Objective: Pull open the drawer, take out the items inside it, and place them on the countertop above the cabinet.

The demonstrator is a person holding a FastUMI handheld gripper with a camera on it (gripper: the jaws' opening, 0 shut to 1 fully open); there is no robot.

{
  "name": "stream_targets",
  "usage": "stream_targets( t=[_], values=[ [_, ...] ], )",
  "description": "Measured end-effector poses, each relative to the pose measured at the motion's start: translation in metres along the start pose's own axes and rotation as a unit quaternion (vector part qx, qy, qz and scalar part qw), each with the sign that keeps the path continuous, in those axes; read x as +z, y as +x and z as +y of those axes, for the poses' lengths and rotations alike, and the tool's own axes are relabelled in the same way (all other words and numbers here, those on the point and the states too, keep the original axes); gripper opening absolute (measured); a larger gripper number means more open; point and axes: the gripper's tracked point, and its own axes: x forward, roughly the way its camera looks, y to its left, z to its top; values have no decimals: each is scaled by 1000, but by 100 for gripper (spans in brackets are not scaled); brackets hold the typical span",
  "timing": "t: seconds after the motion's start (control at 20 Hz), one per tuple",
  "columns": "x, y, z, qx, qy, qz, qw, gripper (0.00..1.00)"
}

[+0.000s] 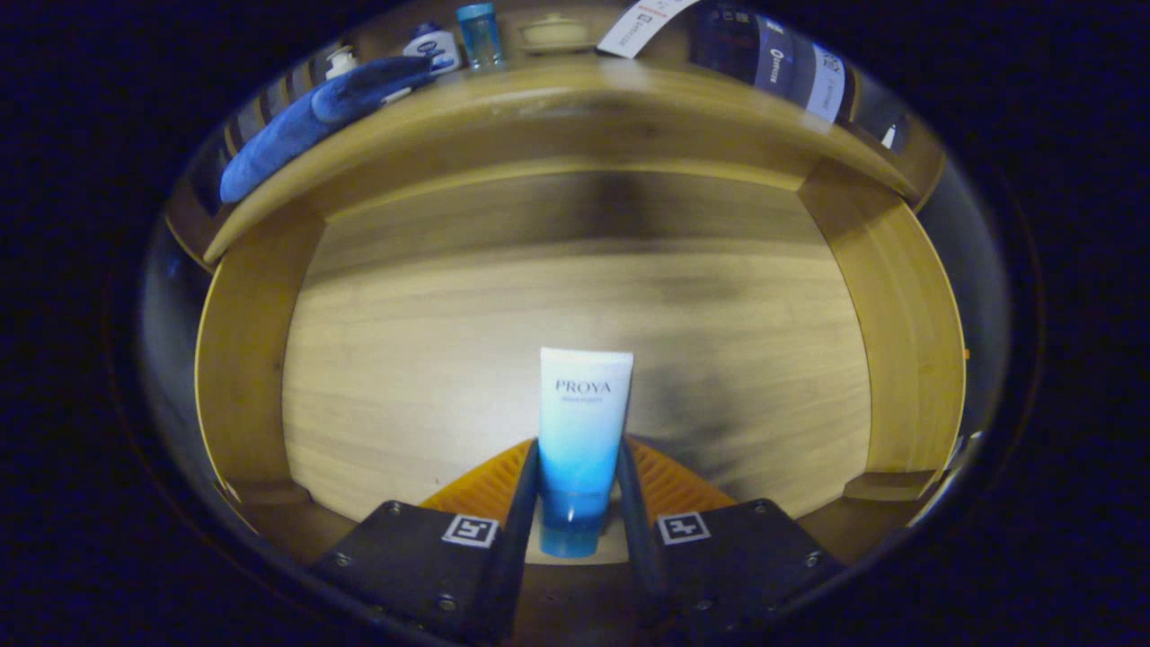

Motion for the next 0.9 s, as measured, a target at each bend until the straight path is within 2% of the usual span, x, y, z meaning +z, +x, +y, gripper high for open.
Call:
stream_targets(
  t=[0.1,0.25,0.5,0.6,0.75,0.9],
  values=[
    [5,2,3,14,-8,-20,1000,45],
    [15,-8,20,74,7,-68,995,44],
    [31,-36,22,93,-5,-161,983,44],
    [44,-55,18,88,-16,-209,974,44],
    [60,-82,22,103,-16,-260,960,44],
    [90,-119,25,111,-19,-325,939,44]
  ],
)
